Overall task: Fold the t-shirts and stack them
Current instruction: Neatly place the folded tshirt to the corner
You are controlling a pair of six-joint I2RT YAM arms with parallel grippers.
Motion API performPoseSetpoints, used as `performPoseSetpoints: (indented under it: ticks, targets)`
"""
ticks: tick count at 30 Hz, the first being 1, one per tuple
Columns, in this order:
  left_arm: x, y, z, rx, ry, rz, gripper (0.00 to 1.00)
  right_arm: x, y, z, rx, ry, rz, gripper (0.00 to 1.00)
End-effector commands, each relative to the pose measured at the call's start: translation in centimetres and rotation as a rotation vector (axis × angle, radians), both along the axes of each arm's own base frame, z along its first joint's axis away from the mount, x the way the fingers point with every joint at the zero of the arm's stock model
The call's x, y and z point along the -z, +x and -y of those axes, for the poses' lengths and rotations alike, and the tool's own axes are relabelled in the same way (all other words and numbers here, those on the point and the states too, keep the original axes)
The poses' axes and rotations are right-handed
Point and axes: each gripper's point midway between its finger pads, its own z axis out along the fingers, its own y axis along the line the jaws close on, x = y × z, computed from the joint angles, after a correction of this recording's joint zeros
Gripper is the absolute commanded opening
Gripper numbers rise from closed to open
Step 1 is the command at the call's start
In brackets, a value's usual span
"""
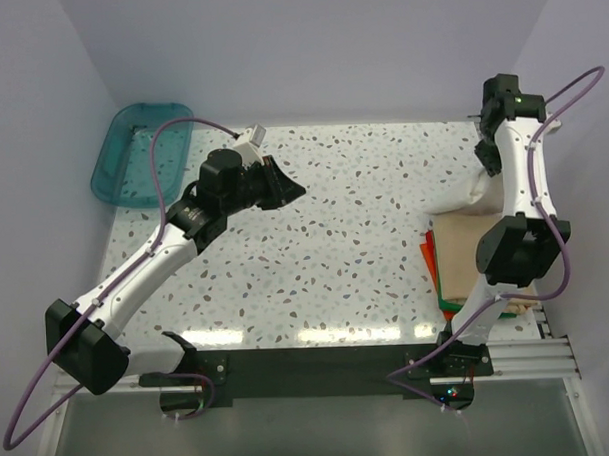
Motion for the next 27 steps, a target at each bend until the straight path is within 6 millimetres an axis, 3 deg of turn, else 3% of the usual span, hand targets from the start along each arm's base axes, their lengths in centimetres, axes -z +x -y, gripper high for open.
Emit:
performPoseSetpoints:
  ticks: [1, 15, 22, 25, 27]
  targets:
    - [-2.3, 0.4, 0.2, 0.009, -0.038, 0.048, 0.19, -3.5, -6.2, -0.4, 0.001, 0.001, -0.092, 0.00]
    - [-2.1, -0.1, -0.1, 0.005, -0.049, 0.041, 0.19, -6.1, -8.8, -0.1, 0.003, -0.023, -0.038, 0.00]
    - [-1.8, -0.9, 0.0, 0.016, -0.065, 0.031, 0.19, -6.3, -12.3, -0.2, 0.022, -0.049, -0.036, 0.00]
    - [-1.4, -1.3, 0.1, 0.025, -0.065, 0.026, 0.19, -4.9, -14.0, -0.5, 0.023, -0.043, -0.065, 0.00]
    - [-0.9, -1.6, 0.2, 0.035, -0.063, 0.016, 0.19, -4.1, -16.3, -0.6, 0.037, -0.057, -0.075, 0.00]
